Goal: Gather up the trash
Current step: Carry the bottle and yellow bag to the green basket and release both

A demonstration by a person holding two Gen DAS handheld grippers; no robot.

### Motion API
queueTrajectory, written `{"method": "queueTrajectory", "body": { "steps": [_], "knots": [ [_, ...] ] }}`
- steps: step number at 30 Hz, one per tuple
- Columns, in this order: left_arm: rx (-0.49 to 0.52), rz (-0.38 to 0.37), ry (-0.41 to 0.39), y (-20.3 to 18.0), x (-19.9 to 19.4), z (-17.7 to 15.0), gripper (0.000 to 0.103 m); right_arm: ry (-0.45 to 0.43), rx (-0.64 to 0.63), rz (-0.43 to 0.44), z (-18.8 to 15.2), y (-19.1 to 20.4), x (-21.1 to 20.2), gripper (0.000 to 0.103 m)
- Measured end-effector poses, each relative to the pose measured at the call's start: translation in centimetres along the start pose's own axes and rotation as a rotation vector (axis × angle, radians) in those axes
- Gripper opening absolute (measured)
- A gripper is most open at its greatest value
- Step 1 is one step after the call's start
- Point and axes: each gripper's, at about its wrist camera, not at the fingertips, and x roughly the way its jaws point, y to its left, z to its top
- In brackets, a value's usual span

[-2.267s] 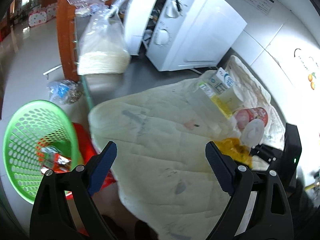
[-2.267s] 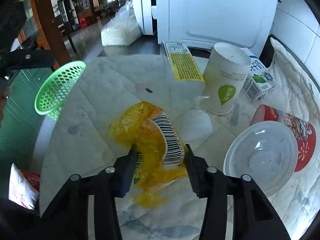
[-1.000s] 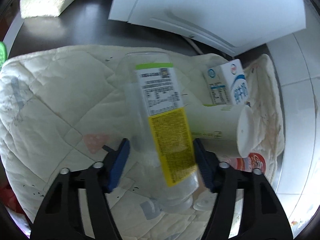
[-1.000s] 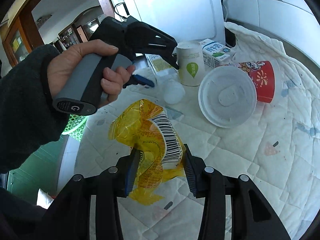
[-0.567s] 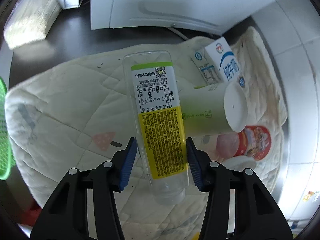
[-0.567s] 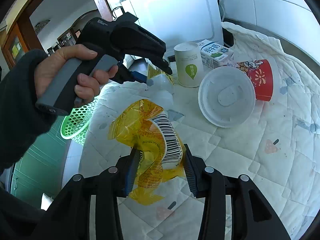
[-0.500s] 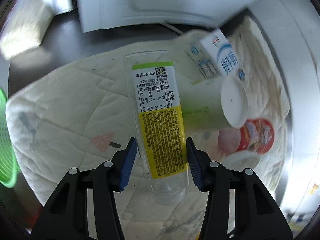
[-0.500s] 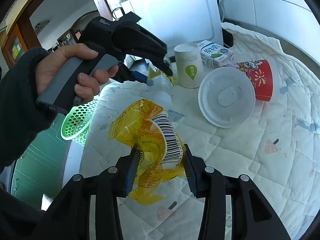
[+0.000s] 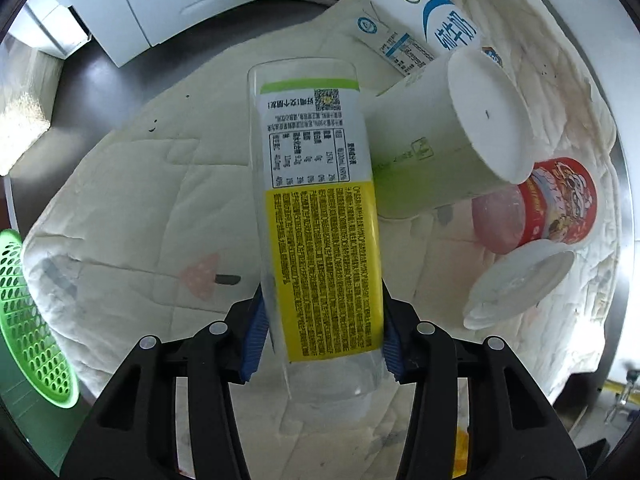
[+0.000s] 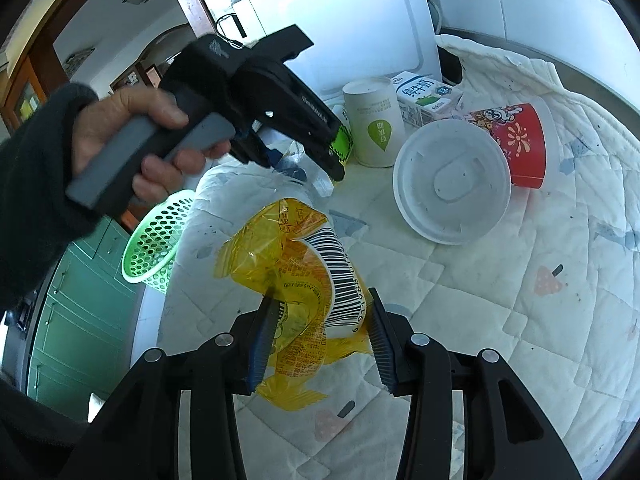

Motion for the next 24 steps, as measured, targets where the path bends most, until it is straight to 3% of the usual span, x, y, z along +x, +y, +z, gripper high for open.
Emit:
{"method": "queueTrajectory", "body": {
  "steps": [5,13,20,24],
  "knots": [
    [0.016,-0.009,-0.093,0.8,-1.6,-2.3,0.044,0.000,0.006,-0.004,0.0,0.0,-0.2,0.042],
    [0.002,-0.116,-0.188,4.3,-5.8,-6.5,0.044,0.006,0.003,0.016,0.8,1.3,0.2,0.042],
    [-0.071,-0.166,-0.266,11.1,-10.5,-11.4,0.044,0.020,-0.053,0.065,3.3,5.3,1.5,0.042],
    [-0.130,-0.143,-0.344,16.5,-13.7,-14.1,0.044,0.033,-0.115,0.111,4.9,9.1,3.2,0.042]
  ]
}}
